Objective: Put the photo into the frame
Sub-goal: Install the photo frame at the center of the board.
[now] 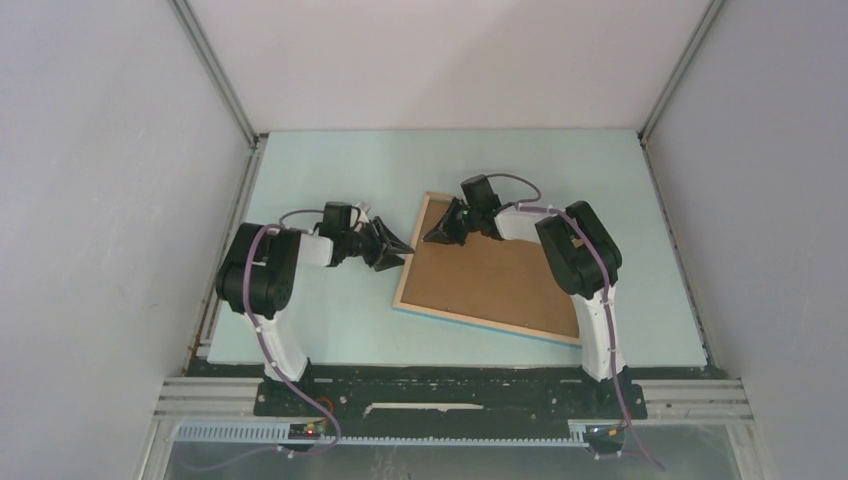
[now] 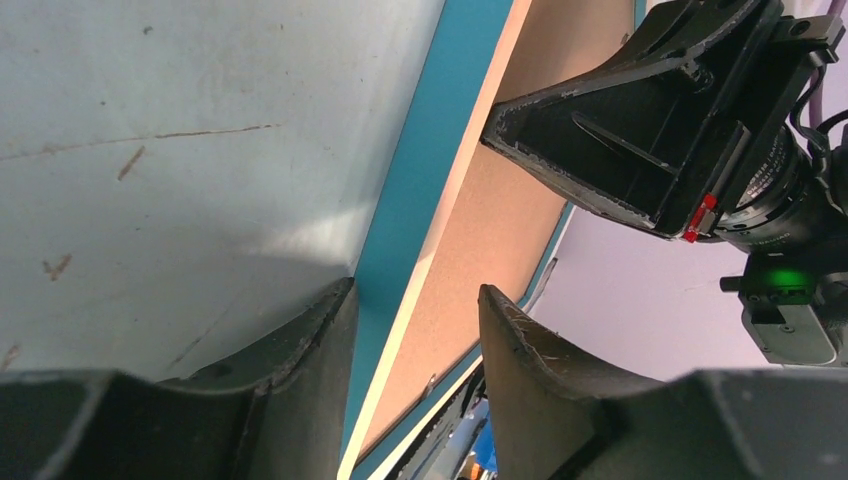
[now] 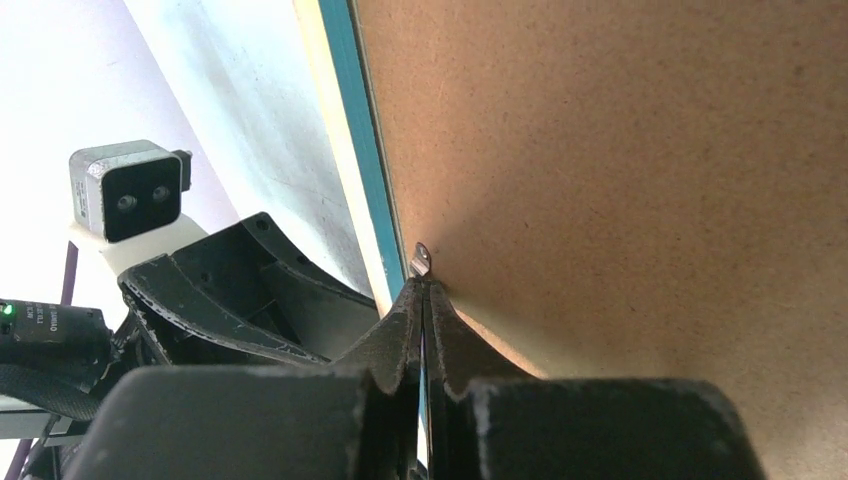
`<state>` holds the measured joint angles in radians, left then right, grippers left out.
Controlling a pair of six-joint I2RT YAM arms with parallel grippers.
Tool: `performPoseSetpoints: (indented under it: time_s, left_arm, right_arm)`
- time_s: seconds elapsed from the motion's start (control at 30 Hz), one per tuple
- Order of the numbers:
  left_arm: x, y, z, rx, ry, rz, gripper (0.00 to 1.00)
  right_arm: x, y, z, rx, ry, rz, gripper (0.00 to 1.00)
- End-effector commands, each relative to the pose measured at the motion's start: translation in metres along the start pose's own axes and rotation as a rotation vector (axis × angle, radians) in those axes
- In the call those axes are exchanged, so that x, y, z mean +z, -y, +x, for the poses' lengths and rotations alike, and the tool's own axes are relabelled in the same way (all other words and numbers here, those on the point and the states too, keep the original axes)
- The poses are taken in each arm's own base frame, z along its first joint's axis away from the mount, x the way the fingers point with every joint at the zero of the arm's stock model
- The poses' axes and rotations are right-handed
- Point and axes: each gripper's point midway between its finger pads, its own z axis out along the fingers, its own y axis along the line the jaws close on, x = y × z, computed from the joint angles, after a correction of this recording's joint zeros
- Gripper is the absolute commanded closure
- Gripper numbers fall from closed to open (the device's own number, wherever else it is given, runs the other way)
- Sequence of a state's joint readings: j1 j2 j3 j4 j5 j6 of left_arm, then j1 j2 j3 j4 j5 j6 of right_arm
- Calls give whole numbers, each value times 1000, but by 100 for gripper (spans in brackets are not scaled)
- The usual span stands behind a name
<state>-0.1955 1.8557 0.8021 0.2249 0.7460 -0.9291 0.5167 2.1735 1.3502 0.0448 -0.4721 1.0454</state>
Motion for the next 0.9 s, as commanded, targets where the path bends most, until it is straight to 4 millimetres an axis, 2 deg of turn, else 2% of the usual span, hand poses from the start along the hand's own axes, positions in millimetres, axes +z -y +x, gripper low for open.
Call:
performPoseSetpoints:
  time_s: [0.0, 0.17, 0.4, 0.6, 0.7, 0.87]
  left_arm:
    - [1, 4, 10, -11, -37, 36, 51]
    - [1, 3, 9, -11, -34, 32, 53]
    - [1, 3, 9, -5, -35, 27, 55]
    - [0, 3, 10, 3, -33, 22, 56]
    - [-2, 5, 8, 22, -29, 17, 56]
    - [-9, 10, 1, 93, 6, -15, 54]
  right_arm:
    - [5, -3, -6, -31, 23, 17, 98]
    - [7, -5, -11, -22, 38, 19, 100]
    - [21, -10, -7, 33, 17, -3, 100]
    - [24, -22, -8, 80, 16, -62, 100]
    - [9, -38, -7, 27, 19, -84, 100]
    - [-44, -76, 8, -132, 9, -105, 96]
